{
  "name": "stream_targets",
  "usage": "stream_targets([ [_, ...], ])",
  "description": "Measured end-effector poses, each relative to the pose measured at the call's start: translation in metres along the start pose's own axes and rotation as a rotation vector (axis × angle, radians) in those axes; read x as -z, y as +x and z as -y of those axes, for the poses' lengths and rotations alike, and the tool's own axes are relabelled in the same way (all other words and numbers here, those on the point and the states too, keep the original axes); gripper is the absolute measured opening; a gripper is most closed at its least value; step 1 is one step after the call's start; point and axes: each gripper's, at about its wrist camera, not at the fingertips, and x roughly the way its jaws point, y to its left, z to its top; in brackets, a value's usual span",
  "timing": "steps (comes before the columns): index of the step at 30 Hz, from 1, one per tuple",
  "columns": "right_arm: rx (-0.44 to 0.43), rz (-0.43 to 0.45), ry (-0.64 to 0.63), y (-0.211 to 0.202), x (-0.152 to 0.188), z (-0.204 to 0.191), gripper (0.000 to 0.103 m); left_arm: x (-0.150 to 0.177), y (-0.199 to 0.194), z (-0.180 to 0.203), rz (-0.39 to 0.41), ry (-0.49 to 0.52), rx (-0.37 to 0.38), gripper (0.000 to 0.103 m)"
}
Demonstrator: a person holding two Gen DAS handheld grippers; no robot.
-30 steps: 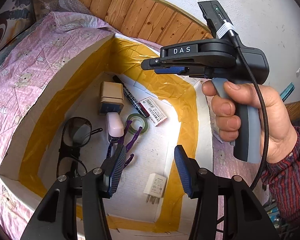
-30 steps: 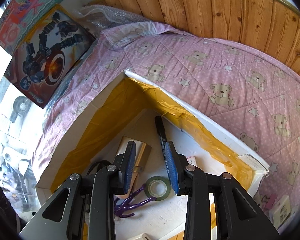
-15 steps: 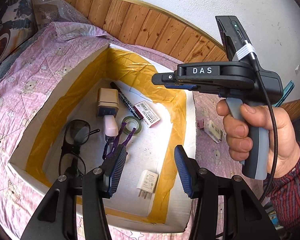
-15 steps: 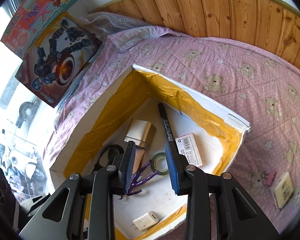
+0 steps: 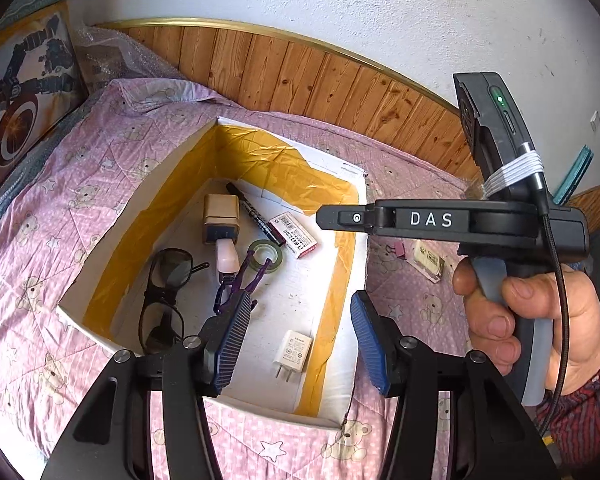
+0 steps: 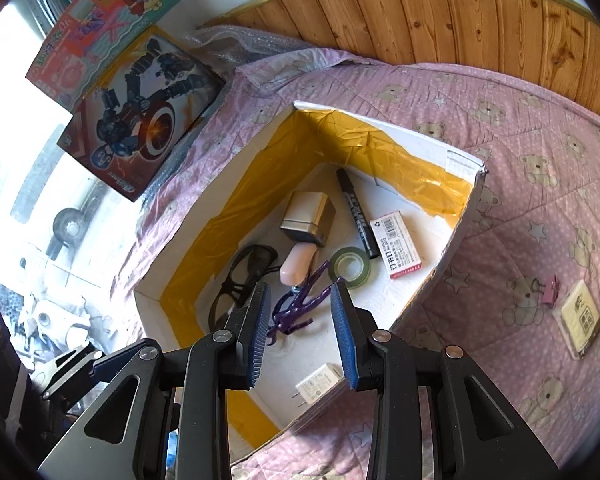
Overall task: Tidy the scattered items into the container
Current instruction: 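Withdraw both tools from the box toward the pink clip and tissue pack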
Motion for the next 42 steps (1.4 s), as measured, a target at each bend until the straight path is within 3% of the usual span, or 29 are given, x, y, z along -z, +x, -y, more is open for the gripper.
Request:
stream_targets([
  [13, -0.033, 0.028, 0.021, -0.033, 0.047, -0.009, 0.035, 0.018, -0.031, 0.026, 0.042, 0.059, -0.074, 0.058],
  [26, -0.058, 0.092, 0.09, -0.074, 0.091, 0.001, 0.036, 0.033, -0.053, 0.058, 0.067, 0.124, -0.065, 0.061],
  [34, -0.055, 0.139, 0.188, -0.097, 0.126, 0.034, 0.036, 0.047, -0.044, 0.081, 0.036, 0.16, -0.034, 0.061],
  [42, -0.033, 0.17, 0.337, -0.111, 0.161, 0.093, 0.036, 0.05, -0.015, 0.117, -0.009, 0.214, 0.013, 0.061],
])
